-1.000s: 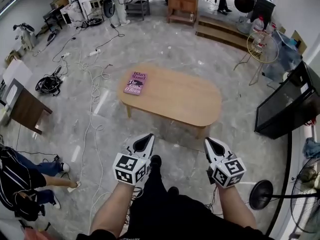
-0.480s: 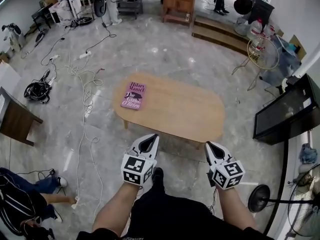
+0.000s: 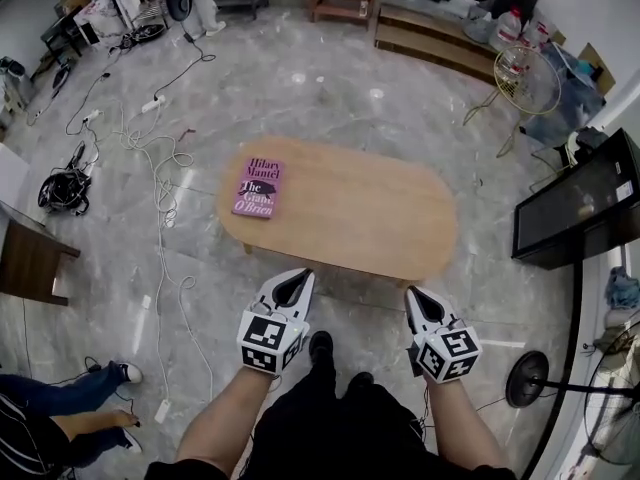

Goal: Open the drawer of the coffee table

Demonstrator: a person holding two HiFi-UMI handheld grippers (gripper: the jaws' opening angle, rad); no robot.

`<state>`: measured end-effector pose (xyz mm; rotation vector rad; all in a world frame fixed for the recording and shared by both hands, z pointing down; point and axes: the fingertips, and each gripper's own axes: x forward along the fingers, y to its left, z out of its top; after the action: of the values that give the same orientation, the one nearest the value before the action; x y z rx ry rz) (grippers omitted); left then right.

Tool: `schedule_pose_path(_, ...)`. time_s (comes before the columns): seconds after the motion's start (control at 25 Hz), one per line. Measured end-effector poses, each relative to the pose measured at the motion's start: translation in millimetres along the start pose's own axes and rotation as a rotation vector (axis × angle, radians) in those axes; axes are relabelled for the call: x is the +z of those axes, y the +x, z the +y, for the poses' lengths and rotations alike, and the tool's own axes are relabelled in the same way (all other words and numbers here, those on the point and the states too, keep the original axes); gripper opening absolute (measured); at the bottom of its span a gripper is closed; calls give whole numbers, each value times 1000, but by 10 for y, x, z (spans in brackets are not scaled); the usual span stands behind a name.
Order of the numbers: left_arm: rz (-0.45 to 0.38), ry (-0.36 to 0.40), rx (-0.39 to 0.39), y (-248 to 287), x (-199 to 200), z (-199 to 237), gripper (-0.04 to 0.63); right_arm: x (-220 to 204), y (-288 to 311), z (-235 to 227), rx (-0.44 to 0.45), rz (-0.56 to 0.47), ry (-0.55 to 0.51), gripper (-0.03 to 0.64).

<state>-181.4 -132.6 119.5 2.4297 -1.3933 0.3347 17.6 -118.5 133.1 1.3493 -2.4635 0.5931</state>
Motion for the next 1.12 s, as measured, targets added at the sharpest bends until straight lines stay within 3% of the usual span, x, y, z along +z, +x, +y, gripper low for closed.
schedule_pose_path(0.36, 52, 20, -14, 448, -430, -393, 2, -487, -128, -629, -41, -26, 36, 6)
schedule_pose_path(0.48, 75, 31, -15, 629, -752, -479, 2, -815, -138, -847, -69, -15, 25, 55)
schedule_pose_path(0.6, 87, 37, -13, 802, -1142, -507, 2, -1149, -115, -1005, -70, -8, 7, 57)
schedule_pose_path(1.12, 16, -23, 8, 1581, -2302, -247, 2, -2494, 707, -1405, -30, 32, -8, 72)
